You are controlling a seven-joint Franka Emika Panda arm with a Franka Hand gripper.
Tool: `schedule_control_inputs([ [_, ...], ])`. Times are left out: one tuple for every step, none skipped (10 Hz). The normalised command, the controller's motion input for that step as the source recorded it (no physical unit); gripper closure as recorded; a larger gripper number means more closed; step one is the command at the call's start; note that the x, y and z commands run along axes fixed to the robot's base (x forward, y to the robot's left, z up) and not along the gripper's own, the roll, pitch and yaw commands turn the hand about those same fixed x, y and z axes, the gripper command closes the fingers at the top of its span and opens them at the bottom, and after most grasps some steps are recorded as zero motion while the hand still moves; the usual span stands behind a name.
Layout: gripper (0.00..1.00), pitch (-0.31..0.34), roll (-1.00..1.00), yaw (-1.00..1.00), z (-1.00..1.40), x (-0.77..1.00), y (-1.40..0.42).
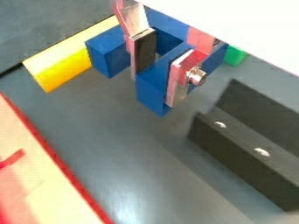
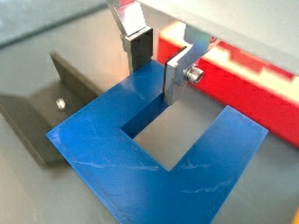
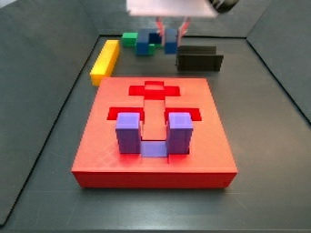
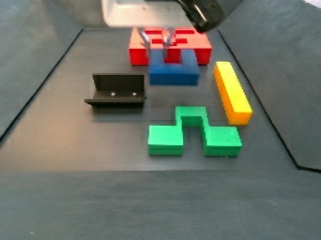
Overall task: Pick up the blue object. Move up. Place the blue object on the fixture. Regrasp the blue object. Move to above the board. Insert the blue object.
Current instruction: Place the blue object on the fixture.
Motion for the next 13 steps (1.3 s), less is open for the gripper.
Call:
schedule_control_inputs([
  [1.0,-0.069,-0.92,-0.16,0.45,0.47,0.0],
  [1.0,-0.089,-0.92,-0.18,0.46,0.49,0.0],
  [1.0,-0.077,-0.92,-0.18,0.46,0.51,0.0],
  [1.0,-0.069,-0.9,-0.19,0.46,0.53,0.0],
  [1.0,-0.069,-0.87,-0.19,0.46,0.54,0.0],
  [1.0,-0.04,-0.83,-0.19,0.45,0.57,0.0],
  [1.0,0.0,-0.78,-0.14,0.45,0.53,0.0],
  [1.0,0.0,-0.78,-0.11,0.49,0.62,0.02],
  [1.0,0.0,-0.72,-0.14,0.45,0.67,0.06],
  [1.0,0.009,-0.63,-0.16,0.36,0.68,0.08],
  [1.0,0.094,-0.59,-0.04,0.25,0.73,0.16],
  [1.0,0.149,-0.78,0.0,0.14,0.76,0.19],
  [1.0,0.24,-0.76,0.0,0.17,0.78,0.17],
])
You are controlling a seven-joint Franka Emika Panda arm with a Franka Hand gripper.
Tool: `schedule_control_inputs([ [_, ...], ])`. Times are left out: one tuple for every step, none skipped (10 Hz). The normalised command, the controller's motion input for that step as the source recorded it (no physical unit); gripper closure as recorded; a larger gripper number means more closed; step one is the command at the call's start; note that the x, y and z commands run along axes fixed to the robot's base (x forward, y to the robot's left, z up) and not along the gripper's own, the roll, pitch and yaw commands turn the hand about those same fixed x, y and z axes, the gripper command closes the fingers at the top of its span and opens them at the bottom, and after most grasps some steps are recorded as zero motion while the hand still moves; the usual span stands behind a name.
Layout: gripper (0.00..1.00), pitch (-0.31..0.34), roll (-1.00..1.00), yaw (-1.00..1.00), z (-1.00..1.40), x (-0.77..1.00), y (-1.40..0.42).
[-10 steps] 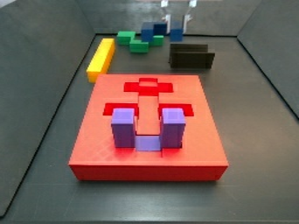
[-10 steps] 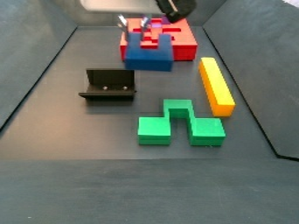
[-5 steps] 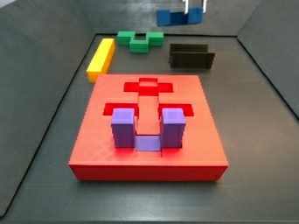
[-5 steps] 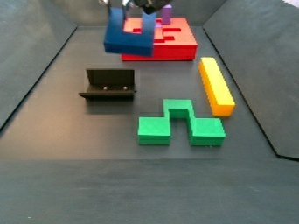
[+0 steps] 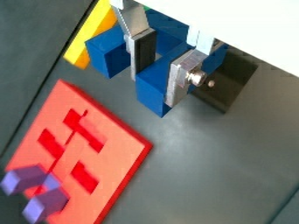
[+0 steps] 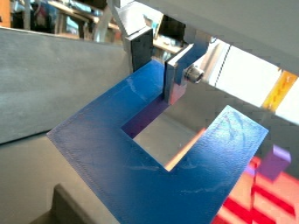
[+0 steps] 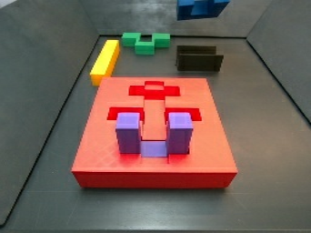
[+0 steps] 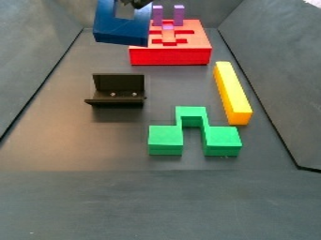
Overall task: Pick up the blue object. Move up. Place the blue object on the fixture. Regrasp the blue object. Move to above the board. Insert the blue object.
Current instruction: Place the blue object on the fixture.
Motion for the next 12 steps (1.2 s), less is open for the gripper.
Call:
schedule_control_inputs([
  [1.0,0.251,-0.73,0.0,0.13,0.78,0.17],
  [1.0,0.314,-0.7,0.0,0.11,0.72,0.13],
  [1.0,0.323,-0.56,0.1,0.13,0.65,0.11],
  [1.0,0.369,-0.24,0.15,0.0,0.68,0.14],
  [1.0,0.411,-0.05,0.12,-0.07,0.79,0.16],
  [1.0,0.409,0.0,0.11,-0.19,0.83,0.2],
  [1.0,0.32,-0.01,0.16,-0.4,0.8,0.17],
  [1.0,0.297,0.0,0.27,-0.41,0.72,0.15],
  [1.0,0.3,0.0,0.23,-0.41,0.75,0.11],
  [1.0,0.217,0.0,0.15,-0.52,0.74,0.07],
  [1.0,0.126,-0.1,0.07,-0.6,0.7,0.06],
  [1.0,0.117,-0.24,0.0,-0.53,0.7,0.11],
])
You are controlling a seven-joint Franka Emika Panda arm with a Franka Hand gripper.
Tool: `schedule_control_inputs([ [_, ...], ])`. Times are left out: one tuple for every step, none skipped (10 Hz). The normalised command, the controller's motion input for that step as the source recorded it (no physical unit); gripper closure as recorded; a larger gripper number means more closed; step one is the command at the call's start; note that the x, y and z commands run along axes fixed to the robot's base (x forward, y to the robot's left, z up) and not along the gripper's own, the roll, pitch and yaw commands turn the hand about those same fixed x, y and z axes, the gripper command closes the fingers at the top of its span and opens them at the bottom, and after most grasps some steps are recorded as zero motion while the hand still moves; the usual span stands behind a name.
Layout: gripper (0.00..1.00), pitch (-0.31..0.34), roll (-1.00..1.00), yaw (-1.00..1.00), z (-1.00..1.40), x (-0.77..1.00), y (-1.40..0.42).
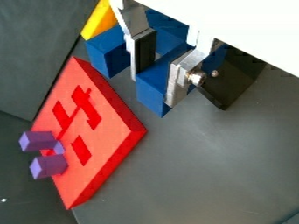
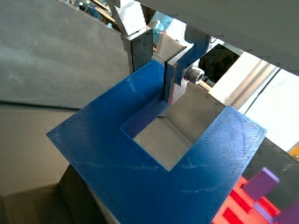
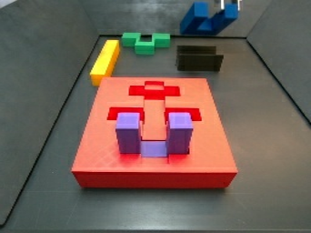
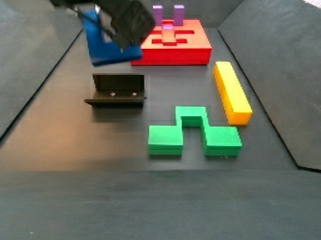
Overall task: Pick up the blue object. Move up. Place the blue object on the fixture. Regrasp the blue object. Move to above the board. Insert the blue object.
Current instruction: Place the blue object on the fixture.
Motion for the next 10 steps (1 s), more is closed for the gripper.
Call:
schedule_control_inputs([
  [1.0,0.086,-0.35,-0.11,-0.38,0.69,0.13],
  [1.0,0.04,-0.56,-0.28,-0.15,0.68,0.16],
  [1.0,0.0,-0.74,-0.5,0.0,0.52,0.13],
  [1.0,-0.109,-0.76,-0.49,0.0,0.29,0.19],
  [1.0,-0.131,-0.72,-0.45,0.0,0.2,0.18],
  [1.0,-0.126,-0.65,-0.51,0.0,0.26,0.13],
  [1.0,-0.137,-0.68,-0.51,0.0,0.3,0.13],
  [1.0,-0.06,-0.45,-0.28,0.0,0.13,0.07],
  [1.0,0.0,0.01,0.0,0.0,0.0,0.0],
  [1.0,0.0,0.12,0.0,-0.17,0.44,0.0],
])
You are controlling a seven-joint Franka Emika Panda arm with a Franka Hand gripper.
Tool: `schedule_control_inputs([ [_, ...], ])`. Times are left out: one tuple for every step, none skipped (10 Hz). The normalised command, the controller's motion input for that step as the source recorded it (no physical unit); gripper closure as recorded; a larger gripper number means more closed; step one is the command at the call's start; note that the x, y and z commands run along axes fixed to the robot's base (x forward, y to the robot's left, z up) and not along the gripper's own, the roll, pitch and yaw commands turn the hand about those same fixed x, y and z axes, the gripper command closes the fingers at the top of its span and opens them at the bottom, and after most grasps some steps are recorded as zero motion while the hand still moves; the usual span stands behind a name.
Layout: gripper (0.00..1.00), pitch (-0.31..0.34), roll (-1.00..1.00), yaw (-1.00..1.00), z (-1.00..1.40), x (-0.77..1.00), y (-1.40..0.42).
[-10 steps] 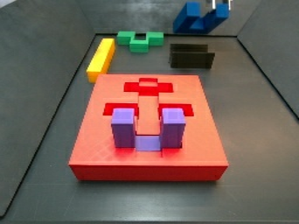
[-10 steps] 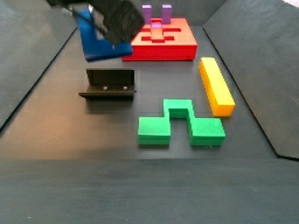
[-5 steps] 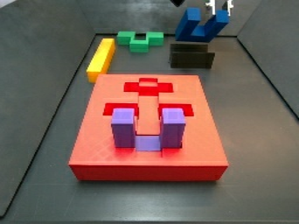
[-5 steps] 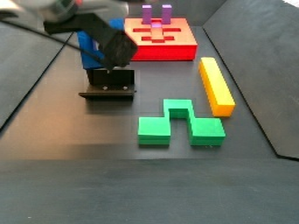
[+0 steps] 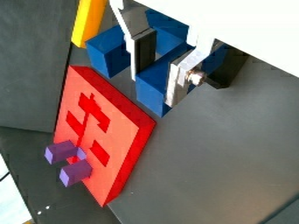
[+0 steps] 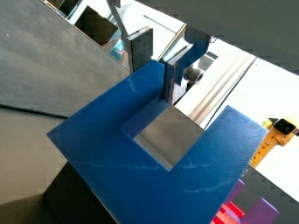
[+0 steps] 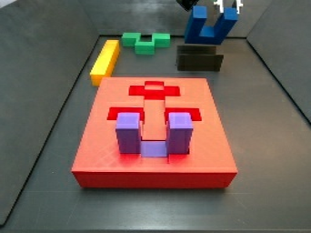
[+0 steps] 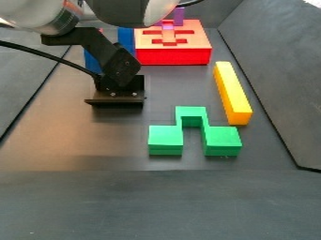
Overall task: Pick up the blue object. Move up. Place the blue object on the fixture. Regrasp the blue object. Move to above the board. Insert the blue object.
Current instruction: Place the blue object on the fixture.
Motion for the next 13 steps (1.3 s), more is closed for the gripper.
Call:
schedule_control_inputs([
  [1.0,-0.091,0.03,0.0,-0.19,0.71,0.0],
  [1.0,-0.009,0.16,-0.08,-0.15,0.79,0.15],
  [1.0,0.0,0.44,-0.1,-0.06,0.7,0.19],
  [1.0,0.031,0.63,-0.09,-0.07,0.6,0.21],
  [1.0,0.003,0.63,-0.11,-0.23,0.49,0.13],
  [1.0,0.037,0.7,-0.11,-0.29,0.29,0.0],
  [1.0,0.029,0.44,0.0,-0.39,-0.08,-0.15],
  [1.0,0.0,0.0,0.04,-0.17,-0.01,-0.22],
  [1.0,0.0,0.0,0.06,-0.14,0.0,-0.19],
  [1.0,0.0,0.0,0.0,-0.12,-0.14,-0.04],
  [1.0,0.0,0.03,-0.05,-0.08,-0.28,0.0],
  [1.0,0.0,0.01,-0.06,-0.07,-0.29,0.01],
  [1.0,0.0,0.05,-0.05,-0.02,-0.11,0.0],
])
